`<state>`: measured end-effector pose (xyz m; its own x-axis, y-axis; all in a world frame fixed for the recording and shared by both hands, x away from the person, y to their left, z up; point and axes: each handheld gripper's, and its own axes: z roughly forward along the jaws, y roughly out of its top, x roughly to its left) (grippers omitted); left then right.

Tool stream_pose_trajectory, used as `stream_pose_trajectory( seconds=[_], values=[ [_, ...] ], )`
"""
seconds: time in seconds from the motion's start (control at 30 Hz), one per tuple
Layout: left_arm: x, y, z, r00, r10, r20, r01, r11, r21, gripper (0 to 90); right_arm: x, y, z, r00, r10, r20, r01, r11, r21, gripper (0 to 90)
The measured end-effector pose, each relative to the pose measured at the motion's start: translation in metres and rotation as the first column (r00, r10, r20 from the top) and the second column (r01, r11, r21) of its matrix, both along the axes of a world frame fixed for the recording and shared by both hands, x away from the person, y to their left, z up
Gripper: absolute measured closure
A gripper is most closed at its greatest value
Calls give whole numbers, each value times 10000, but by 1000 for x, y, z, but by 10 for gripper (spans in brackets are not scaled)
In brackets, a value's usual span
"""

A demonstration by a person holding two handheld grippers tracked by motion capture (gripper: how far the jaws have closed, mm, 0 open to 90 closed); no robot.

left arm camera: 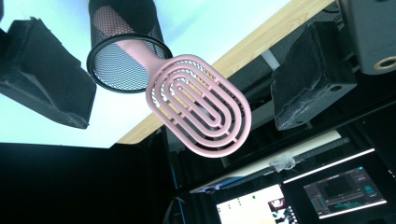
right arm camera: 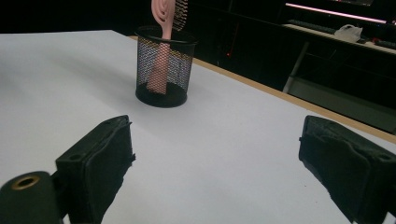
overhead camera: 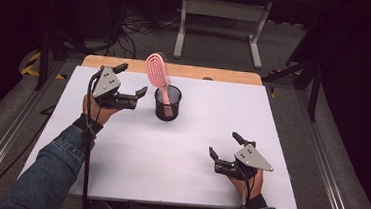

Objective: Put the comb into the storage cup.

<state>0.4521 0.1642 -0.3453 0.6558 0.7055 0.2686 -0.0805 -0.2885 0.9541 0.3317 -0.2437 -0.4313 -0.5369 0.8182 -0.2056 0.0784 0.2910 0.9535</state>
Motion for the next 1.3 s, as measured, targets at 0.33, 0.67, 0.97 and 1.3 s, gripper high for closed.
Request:
stream_pose_trajectory(
  seconds=[0.33,0.67,0.97,1.3],
  values=[
    [-6,3,-4,9999,-87,-66,87,9999,75,71,-1,0,0,9998,-138,120,137,9999,92,61],
    [-12,6,-11,9994,-291,-166,295,9993,245,70,-1,-1,1,9994,-259,228,254,9995,187,38],
    [-19,4,-14,9988,-482,-127,486,9983,324,70,-1,1,1,9995,-267,192,267,9996,-29,11],
    [-26,3,-17,9977,-616,-267,628,9968,495,77,-2,1,1,9994,-243,248,245,9997,-80,16]
  ],
)
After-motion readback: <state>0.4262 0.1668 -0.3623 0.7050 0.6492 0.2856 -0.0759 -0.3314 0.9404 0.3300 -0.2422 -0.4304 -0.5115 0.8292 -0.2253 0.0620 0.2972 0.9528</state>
